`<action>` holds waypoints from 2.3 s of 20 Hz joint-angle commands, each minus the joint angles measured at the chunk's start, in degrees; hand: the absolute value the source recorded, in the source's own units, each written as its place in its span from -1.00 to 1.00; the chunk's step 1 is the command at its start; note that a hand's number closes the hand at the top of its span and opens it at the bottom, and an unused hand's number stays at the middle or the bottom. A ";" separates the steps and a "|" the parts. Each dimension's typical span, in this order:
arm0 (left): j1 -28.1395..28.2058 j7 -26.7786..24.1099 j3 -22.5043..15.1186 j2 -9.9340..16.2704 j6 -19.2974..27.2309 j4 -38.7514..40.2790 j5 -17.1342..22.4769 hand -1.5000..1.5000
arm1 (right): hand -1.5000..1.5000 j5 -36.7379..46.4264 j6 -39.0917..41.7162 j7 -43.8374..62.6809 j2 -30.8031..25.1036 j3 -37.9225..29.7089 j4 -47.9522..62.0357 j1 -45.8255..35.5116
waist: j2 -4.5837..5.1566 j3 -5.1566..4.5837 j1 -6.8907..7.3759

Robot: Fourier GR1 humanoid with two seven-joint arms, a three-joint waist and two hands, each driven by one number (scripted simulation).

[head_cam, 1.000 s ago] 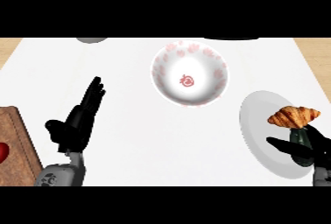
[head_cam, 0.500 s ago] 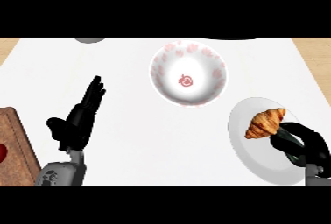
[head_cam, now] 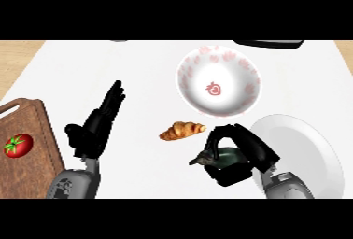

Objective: Pick the eggplant from the plate and place it in the bowl

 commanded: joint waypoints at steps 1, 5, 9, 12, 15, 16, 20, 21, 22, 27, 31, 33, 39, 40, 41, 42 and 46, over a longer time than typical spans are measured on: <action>-0.53 -0.41 0.86 0.20 0.64 0.95 -0.25 0.00 | 1.00 -4.07 10.50 -12.32 1.73 10.90 -7.51 -1.53 | 0.10 0.14 -2.66; 0.89 0.99 2.41 0.52 1.75 -0.65 0.33 0.00 | 1.00 -7.14 13.71 -20.85 -2.71 10.65 -18.89 2.90 | 0.01 0.05 -6.15; 3.90 -0.47 2.58 1.20 1.82 -2.12 -0.15 0.00 | 1.00 -8.39 13.99 -25.12 -7.86 3.60 -28.93 4.68 | 0.26 -0.01 -6.40; 4.11 -1.58 4.94 3.92 -1.14 -2.57 2.20 0.00 | 1.00 -10.43 12.55 -18.20 -6.86 -0.36 -35.37 3.61 | 0.39 -0.07 -5.99; 1.13 -0.64 1.06 -0.91 3.47 -0.24 -1.98 0.00 | 1.00 -12.61 13.36 -11.70 -8.31 -3.55 -41.39 3.86 | 0.49 -0.05 -6.18; 1.00 -2.49 2.15 -0.20 2.30 1.75 -0.98 0.00 | 1.00 -13.38 11.23 -3.96 -5.40 -2.61 -41.02 -2.19 | 0.54 -0.11 -5.89; 3.55 -1.43 0.62 -0.50 2.00 -1.72 -1.40 0.00 | 1.00 -17.28 9.50 9.18 -3.23 -3.91 -38.91 -14.82 | 0.51 -0.12 -5.33; 3.02 1.57 2.07 1.01 0.95 -3.03 -0.01 0.00 | 1.00 -20.92 9.80 8.67 -4.16 -9.59 -35.62 -18.37 | 0.55 -0.11 -5.16; -0.34 2.36 2.73 1.25 1.56 -2.00 -0.54 0.00 | 1.00 -21.69 8.51 13.75 -3.79 -8.55 -36.30 -20.08 | 0.52 -0.12 -5.46; -0.46 0.77 3.25 0.65 1.97 0.12 -0.78 0.00 | 1.00 -13.21 6.13 12.29 0.15 -7.62 -27.27 -27.07 | 0.62 -0.07 -5.49; 3.97 -2.17 3.59 1.40 -0.28 -1.49 0.89 0.00 | 1.00 -13.59 6.91 13.40 0.93 -9.74 -20.75 -32.07 | 0.60 -0.07 -5.33; 0.04 3.58 0.84 -0.90 2.90 -2.89 -1.99 0.00 | 1.00 -7.99 6.57 11.88 -0.41 -10.03 -15.35 -37.72 | 0.64 -0.06 -5.03; -2.22 2.05 5.25 2.97 -1.17 -0.38 1.86 0.00 | 1.00 7.57 4.73 -0.95 -5.04 -8.08 -2.12 -42.10 | 1.07 -0.08 -4.31; 2.59 -0.51 1.54 0.20 1.04 -2.05 -1.20 0.00 | 1.00 12.41 -0.06 -1.87 -0.76 -3.87 -0.18 -40.72 | 0.88 -0.07 -4.23; 0.93 -0.30 1.62 -0.61 2.24 -0.78 -1.73 0.00 | 1.00 11.91 1.62 -8.58 -4.09 -5.36 2.28 -38.15 | 0.96 -0.04 -4.69; 2.40 1.29 2.98 1.04 0.85 -3.38 -0.09 0.00 | 1.00 12.39 0.88 -8.33 -4.01 -6.83 4.26 -39.68 | 0.79 -0.04 -4.69; 0.76 2.97 1.80 -0.24 2.17 -3.94 -1.27 0.00 | 1.00 15.97 -4.13 -15.36 -1.75 -8.36 19.13 -44.52 | 0.85 -0.04 -4.41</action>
